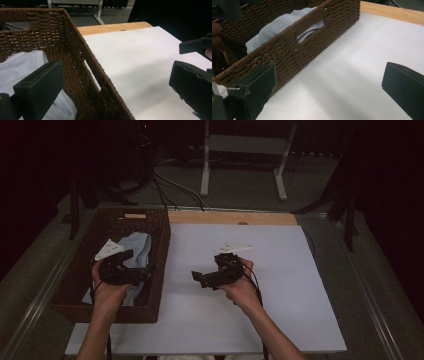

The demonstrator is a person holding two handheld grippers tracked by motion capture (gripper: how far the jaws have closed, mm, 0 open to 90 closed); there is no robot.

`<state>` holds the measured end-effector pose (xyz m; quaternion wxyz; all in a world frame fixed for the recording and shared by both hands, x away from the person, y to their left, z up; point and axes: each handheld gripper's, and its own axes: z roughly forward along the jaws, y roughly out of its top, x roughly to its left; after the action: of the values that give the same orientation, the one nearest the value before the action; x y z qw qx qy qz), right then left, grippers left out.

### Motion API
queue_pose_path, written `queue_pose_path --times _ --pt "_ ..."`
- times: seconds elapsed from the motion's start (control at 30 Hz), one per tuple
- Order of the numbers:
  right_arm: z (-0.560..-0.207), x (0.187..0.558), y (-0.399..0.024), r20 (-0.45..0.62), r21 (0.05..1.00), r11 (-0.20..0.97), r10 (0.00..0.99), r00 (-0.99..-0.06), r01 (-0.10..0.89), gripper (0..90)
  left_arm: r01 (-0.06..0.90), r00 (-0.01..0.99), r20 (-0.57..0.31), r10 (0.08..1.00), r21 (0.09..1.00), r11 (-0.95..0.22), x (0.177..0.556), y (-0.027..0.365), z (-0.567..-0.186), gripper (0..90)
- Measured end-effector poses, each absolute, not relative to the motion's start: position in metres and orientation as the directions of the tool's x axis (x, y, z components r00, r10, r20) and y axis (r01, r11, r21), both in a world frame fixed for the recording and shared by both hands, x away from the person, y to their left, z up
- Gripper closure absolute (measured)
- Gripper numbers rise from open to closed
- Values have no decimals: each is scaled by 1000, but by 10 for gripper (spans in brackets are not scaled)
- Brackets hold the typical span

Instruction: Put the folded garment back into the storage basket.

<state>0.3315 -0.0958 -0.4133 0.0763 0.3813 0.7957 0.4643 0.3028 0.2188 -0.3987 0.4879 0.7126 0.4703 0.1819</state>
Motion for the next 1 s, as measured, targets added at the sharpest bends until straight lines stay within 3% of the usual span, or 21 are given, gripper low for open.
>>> queue_pose_path --times 1.0 --pt "-428 318 -164 236 816 196 745 -624 543 0 468 503 -176 846 879 -95 277 208 -407 11"
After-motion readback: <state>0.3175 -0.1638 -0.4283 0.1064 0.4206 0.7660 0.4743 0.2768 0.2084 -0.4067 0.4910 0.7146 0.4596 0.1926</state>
